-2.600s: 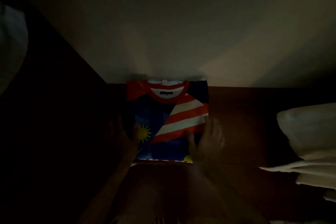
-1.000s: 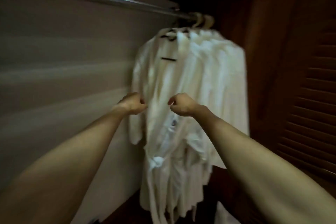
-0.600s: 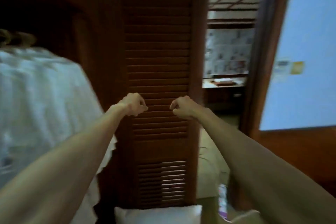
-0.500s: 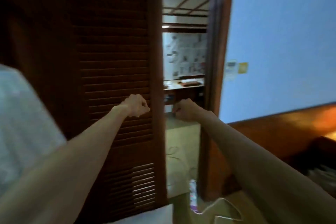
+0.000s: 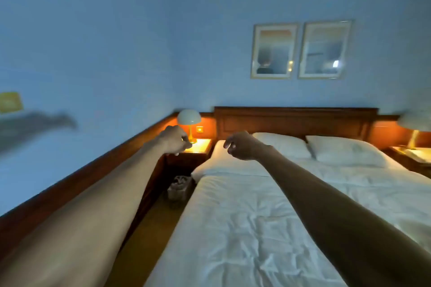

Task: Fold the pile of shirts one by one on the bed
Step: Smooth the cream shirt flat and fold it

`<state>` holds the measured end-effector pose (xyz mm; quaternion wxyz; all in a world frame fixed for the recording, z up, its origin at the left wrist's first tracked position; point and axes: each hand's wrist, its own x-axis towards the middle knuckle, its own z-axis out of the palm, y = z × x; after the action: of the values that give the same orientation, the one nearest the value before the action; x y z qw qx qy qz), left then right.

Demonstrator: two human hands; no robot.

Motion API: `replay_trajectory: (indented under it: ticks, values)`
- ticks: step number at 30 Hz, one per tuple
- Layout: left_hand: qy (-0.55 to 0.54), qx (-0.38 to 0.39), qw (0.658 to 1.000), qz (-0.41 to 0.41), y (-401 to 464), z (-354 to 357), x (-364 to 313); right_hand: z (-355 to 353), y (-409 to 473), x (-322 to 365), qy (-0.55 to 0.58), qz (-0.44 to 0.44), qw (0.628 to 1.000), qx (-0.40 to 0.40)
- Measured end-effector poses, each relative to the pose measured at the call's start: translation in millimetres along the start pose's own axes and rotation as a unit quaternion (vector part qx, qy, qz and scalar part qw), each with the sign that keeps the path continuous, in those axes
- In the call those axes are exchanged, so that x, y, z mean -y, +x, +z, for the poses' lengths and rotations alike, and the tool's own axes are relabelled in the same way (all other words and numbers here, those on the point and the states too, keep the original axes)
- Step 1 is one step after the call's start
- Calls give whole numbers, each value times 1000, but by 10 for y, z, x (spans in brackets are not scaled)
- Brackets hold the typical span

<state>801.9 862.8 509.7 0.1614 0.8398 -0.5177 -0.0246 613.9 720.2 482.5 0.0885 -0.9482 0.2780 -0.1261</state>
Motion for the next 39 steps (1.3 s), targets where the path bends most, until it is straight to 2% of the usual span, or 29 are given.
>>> replay_trajectory:
  ticks: [3,6,13,18,24,29,35,39]
  values:
    - [-42,48,993,96,739,594,-1155,-261,-454,-1218,-2,120,992,-41]
    - [-65,105,973,197,1206,1194,-2367,-445,-1026,-2282,-18,229,971,-60]
    - [-55,161,916,363,1845,2461,-4694,-731,-2195,-4263,-50,407,907,-97]
    - [-93,201,876,429,2095,3204,-6081,-886,-2974,-5296,-29,508,856,-97]
    - [-99,237,837,484,2091,3997,-7254,-851,-3782,-6164,-19,587,803,-105]
    - [-79,254,821,505,2151,4799,-7943,-620,-4163,-6989,5,609,787,-99]
    - [-74,284,825,483,2380,5906,-8771,-202,-4531,-8336,30,621,781,-61]
    - [-54,322,835,443,2569,6714,-9188,288,-4616,-9227,96,621,778,-21]
